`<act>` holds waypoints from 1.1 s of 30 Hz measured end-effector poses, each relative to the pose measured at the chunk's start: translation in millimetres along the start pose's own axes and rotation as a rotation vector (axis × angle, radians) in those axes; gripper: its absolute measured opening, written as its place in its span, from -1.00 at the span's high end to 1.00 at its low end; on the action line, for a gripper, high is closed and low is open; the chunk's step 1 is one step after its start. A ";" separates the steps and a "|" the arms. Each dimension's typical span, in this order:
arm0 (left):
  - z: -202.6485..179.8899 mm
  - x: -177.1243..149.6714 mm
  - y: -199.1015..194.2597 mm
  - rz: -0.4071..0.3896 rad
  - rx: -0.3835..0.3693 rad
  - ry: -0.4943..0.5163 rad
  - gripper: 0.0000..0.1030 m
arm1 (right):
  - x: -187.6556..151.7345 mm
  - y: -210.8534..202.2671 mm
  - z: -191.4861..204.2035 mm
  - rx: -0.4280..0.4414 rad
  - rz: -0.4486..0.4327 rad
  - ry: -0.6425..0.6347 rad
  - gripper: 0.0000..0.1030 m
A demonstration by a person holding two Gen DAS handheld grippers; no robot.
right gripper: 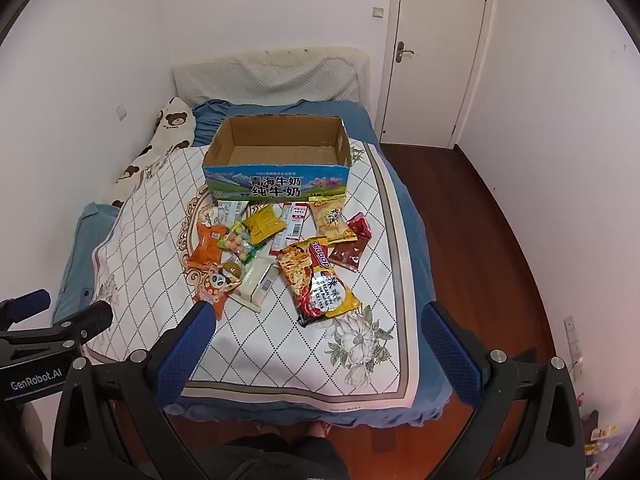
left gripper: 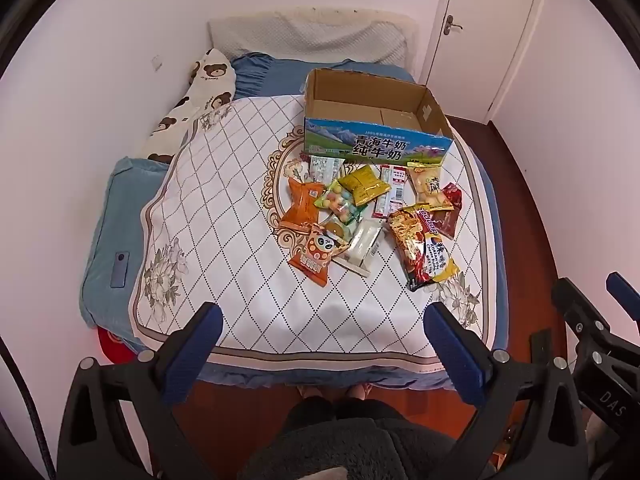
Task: Organize snacks
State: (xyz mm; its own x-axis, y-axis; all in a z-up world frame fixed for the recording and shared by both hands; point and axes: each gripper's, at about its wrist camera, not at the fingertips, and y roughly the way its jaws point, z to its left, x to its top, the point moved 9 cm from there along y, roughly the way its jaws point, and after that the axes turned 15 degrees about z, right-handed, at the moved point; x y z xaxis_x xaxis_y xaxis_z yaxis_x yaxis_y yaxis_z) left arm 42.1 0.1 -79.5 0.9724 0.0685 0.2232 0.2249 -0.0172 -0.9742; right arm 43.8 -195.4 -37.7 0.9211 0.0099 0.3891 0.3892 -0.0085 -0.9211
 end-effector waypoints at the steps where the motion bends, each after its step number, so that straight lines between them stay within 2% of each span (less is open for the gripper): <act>1: 0.2 -0.6 0.4 0.009 0.003 0.000 -1.00 | -0.9 0.6 -0.5 -0.004 0.011 -0.001 -1.00; 14: -3.2 5.4 -7.8 -0.008 -0.007 0.008 -1.00 | -2.4 -12.1 8.3 -0.024 0.002 0.003 -1.00; 19: -7.6 2.5 -8.4 -0.017 -0.001 0.024 -1.00 | -3.6 -9.3 -5.4 -0.004 -0.001 0.020 -1.00; 33: -5.5 4.1 -11.5 -0.030 0.008 0.027 -1.00 | 1.3 -12.9 0.5 -0.002 -0.013 0.012 -1.00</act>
State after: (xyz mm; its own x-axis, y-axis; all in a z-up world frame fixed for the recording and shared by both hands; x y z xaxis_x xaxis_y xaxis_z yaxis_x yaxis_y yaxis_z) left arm 43.8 -4.9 -67.2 0.9666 0.0423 0.2529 0.2534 -0.0077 -0.9673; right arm 40.0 -194.7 -25.3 0.9159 -0.0021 0.4013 0.4013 -0.0102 -0.9159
